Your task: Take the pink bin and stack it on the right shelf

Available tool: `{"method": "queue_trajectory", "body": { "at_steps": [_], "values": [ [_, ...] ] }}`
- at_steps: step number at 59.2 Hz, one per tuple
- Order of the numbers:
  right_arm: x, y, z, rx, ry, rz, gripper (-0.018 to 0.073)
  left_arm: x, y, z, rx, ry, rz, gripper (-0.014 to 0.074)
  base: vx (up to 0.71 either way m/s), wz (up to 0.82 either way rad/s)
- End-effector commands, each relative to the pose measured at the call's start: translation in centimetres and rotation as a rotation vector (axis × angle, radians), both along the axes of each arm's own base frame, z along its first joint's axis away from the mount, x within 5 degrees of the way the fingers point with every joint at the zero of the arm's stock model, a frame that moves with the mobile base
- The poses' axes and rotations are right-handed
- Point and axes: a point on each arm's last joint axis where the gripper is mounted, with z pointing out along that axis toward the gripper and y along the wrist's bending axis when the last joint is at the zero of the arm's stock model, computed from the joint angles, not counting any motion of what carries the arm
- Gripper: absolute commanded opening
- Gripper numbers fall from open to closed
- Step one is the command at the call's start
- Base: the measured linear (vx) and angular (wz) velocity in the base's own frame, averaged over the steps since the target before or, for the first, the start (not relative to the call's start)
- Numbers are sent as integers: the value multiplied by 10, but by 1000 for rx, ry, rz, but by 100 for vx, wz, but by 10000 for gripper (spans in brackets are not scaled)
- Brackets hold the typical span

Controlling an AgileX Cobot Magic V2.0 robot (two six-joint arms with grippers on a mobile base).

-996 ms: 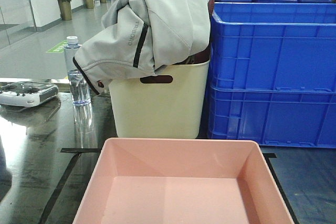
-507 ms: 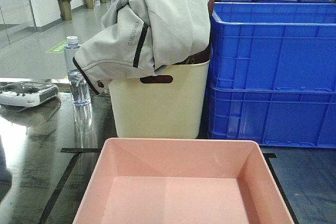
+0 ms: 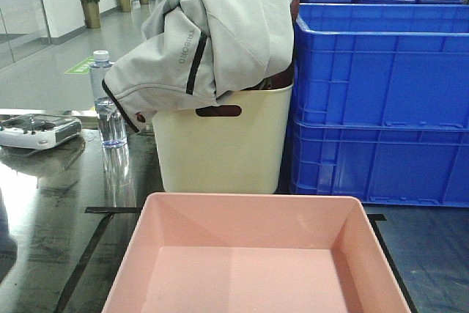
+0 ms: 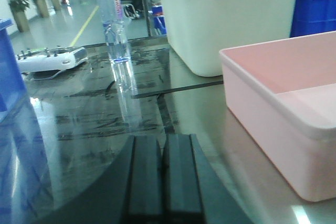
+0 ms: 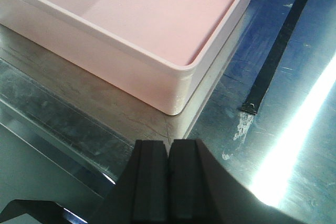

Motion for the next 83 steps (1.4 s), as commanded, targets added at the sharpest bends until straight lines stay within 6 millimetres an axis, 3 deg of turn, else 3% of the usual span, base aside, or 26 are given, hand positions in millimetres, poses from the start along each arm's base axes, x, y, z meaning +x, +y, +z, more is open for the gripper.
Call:
{"method": "queue_trajectory", "body": {
  "at_steps": [1,26,41,83],
  "values": [
    [3,0,13,34,-81,-14,-12,2,3,-2,-35,-106,36,-6,0,0],
    [3,0,13,33,-82,-14,-12,18,8,-74,-168,-155,99,-6,0,0],
    [3,0,13,33,-82,-14,-12,17,8,-70,-81,-205,94,-6,0,0],
    [3,0,13,33,-82,-14,-12,18,8,-70,-86,-202,93,-6,0,0]
  ]
}}
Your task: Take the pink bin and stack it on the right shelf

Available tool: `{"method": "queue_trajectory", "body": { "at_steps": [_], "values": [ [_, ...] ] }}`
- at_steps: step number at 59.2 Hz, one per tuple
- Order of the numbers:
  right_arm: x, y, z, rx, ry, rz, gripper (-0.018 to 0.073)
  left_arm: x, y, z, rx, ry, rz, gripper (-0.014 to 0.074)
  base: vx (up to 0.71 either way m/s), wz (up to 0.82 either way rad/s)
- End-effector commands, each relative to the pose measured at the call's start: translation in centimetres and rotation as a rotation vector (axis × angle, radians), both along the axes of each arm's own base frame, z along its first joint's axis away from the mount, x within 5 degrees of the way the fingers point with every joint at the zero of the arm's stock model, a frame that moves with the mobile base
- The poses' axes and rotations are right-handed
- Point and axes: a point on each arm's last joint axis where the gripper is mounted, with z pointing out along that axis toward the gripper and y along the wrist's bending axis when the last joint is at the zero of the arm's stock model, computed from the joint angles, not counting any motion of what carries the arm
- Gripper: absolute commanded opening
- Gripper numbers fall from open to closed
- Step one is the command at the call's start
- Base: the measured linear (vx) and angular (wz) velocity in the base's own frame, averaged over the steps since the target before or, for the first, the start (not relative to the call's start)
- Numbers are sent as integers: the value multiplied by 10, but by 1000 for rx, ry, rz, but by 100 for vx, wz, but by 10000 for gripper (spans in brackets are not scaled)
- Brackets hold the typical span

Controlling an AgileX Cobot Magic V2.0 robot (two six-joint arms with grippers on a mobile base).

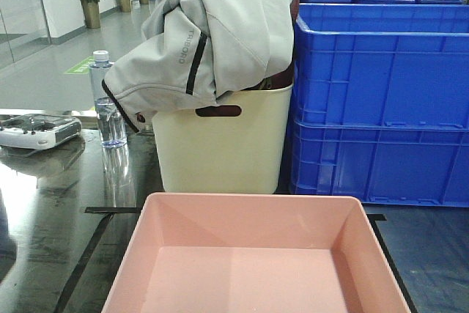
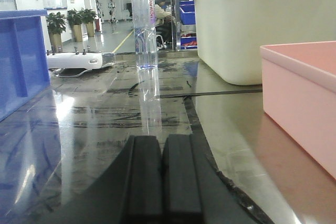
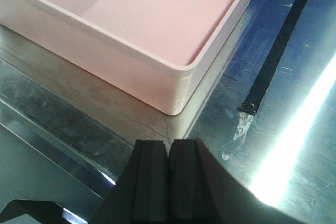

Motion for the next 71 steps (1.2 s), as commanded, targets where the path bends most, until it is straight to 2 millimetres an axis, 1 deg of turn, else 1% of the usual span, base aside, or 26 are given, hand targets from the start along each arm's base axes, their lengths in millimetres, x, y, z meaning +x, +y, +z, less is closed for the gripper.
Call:
{"method": "queue_trajectory", "body": {
  "at_steps": [1,6,10,12,16,17,18,19,21,24,28,33,41,46,52,55,57,64,71],
  "values": [
    [3,0,13,34,-82,-14,-12,-2,-1,4,-10,-91,-10,-6,0,0],
    [3,0,12,34,-91,-16,-12,-2,-1,4,-10,-91,-10,-6,0,0],
    [2,-4,10,19,-159,-45,-12,-2,-1,4,-10,-91,-10,-6,0,0],
    [2,-8,7,27,-209,-92,-12,-2,-1,4,-10,-91,-10,-6,0,0],
    [2,-15,-6,38,-313,-194,-12,-2,-1,4,-10,-91,-10,-6,0,0],
    [3,-17,-12,34,-326,-215,-12,-2,-1,4,-10,-91,-10,-6,0,0],
    [2,-19,-14,38,-371,-245,-12,-2,-1,4,-10,-91,-10,-6,0,0],
    [3,-20,-20,36,-385,-264,-12,-2,-1,4,-10,-91,-10,-6,0,0],
    [1,-23,-27,42,-459,-311,-12,-2,-1,4,-10,-91,-10,-6,0,0],
    [-1,-27,-39,42,-522,-370,-12,-2,-1,4,-10,-91,-10,-6,0,0],
    [-2,-31,-56,44,-598,-422,-12,-2,-1,4,-10,-91,-10,-6,0,0],
    [-3,-33,-69,50,-667,-457,-12,-2,-1,4,-10,-91,-10,-6,0,0],
    [-3,-34,-82,72,-723,-482,-12,-2,-1,4,-10,-91,-10,-6,0,0],
    [-5,-35,-92,54,-783,-479,-12,-2,-1,4,-10,-91,-10,-6,0,0],
    [-6,-34,-109,104,-835,-479,-12,-2,-1,4,-10,-91,-10,-6,0,0],
    [-5,-34,-118,157,-817,-490,-12,-2,-1,4,-10,-91,-10,-6,0,0],
    [-5,-34,-119,164,-783,-501,-12,-2,-1,4,-10,-91,-10,-6,0,0],
    [-5,-34,-120,137,-782,-495,-12,-2,-1,4,-10,-91,-10,-6,0,0],
    [-5,-35,-120,177,-769,-510,-12,-2,-1,4,-10,-91,-10,-6,0,0]
  ]
}}
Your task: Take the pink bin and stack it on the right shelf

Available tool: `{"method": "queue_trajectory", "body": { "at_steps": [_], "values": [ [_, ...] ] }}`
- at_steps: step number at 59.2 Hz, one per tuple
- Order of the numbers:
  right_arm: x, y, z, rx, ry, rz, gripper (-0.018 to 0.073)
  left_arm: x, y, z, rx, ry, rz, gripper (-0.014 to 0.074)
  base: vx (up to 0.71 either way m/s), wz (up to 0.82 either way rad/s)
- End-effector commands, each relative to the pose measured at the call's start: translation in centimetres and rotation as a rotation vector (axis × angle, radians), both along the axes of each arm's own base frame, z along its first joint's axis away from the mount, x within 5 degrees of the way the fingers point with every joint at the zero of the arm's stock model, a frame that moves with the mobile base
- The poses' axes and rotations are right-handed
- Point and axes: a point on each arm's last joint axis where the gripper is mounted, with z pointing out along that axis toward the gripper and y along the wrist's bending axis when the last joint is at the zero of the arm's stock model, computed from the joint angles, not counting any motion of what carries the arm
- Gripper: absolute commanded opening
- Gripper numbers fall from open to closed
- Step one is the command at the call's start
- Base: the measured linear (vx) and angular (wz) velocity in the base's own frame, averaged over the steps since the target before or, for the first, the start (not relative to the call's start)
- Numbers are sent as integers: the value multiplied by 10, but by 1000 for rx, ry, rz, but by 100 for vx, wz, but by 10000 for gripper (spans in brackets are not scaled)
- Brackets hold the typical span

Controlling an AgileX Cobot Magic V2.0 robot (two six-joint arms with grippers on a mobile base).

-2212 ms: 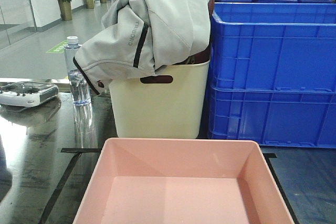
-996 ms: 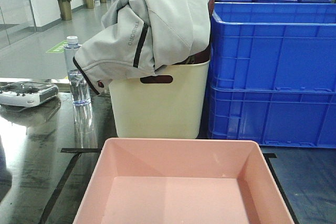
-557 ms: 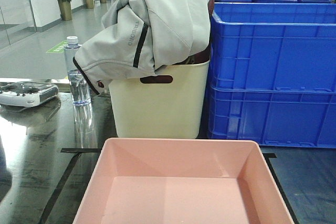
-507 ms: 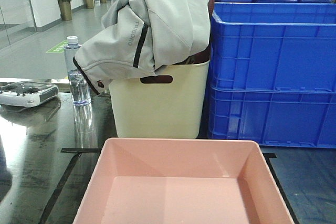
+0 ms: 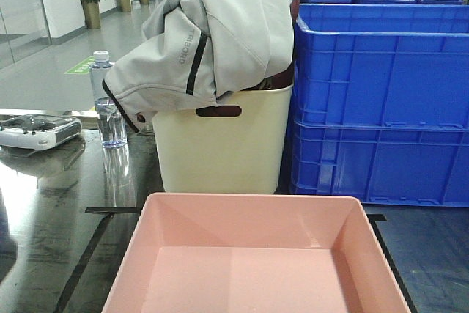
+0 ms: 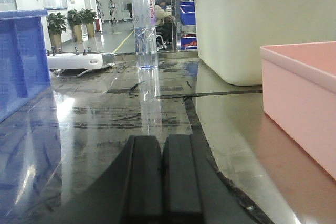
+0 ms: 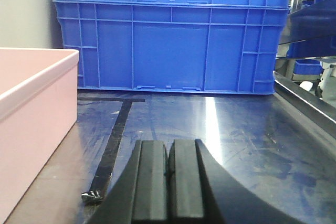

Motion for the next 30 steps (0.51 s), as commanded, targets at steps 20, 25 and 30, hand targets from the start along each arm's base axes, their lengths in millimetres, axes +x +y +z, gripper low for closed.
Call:
{"method": "queue_trajectory", "body": {
  "at_steps": [20,25,30],
  "values": [
    [-1,3,6,-52,-88,40,-12,-2,-1,4,-10,-90,-10,-6,0,0],
    [-1,3,7,-53,-94,35,-12,-2,-1,4,-10,-90,-10,-6,0,0],
    [-1,2,7,-51,-97,33,-12,-2,-1,4,-10,-90,-10,-6,0,0]
  ]
}}
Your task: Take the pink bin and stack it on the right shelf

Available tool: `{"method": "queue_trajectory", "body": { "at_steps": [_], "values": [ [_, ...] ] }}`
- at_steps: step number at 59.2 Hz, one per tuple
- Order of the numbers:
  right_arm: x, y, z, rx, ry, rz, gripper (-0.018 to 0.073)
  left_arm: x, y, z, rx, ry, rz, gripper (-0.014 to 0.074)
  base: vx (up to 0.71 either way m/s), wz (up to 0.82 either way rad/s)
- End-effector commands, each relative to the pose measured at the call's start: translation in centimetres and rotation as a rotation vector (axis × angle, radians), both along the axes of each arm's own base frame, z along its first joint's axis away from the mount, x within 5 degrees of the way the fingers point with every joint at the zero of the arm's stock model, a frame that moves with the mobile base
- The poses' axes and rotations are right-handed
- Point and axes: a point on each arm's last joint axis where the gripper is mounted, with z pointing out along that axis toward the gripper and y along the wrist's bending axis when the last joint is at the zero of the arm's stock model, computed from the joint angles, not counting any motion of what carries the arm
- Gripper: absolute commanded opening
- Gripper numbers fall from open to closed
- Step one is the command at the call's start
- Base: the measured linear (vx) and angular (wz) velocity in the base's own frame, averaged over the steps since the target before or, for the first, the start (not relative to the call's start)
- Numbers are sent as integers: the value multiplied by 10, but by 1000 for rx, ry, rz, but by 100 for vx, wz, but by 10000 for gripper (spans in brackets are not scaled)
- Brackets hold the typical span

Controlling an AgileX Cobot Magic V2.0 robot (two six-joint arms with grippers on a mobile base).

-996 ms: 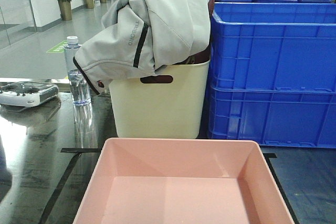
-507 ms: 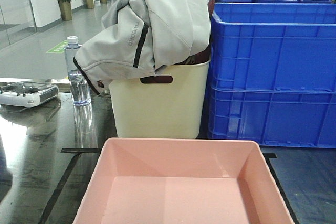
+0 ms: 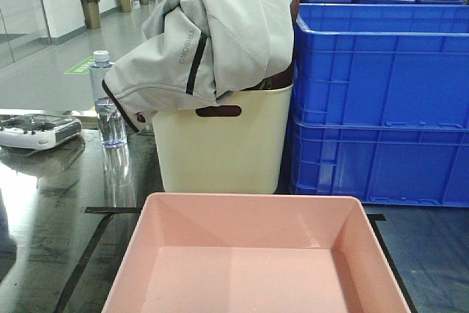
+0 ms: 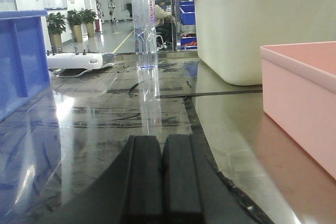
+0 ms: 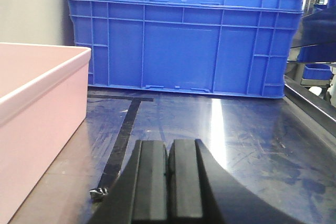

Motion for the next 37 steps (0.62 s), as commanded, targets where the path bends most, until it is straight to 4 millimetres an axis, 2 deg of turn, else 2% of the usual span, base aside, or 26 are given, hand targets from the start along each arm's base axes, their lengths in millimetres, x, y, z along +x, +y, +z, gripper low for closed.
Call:
{"method": "queue_trajectory", "body": {
  "at_steps": [1,37],
  "values": [
    [-2,0,7,-17,-100,2,-12,-2,-1,4,-10,-90,-10,-6,0,0],
    [-1,0,7,-17,-98,2,-9,-2,-1,4,-10,-90,-10,-6,0,0]
  ]
}}
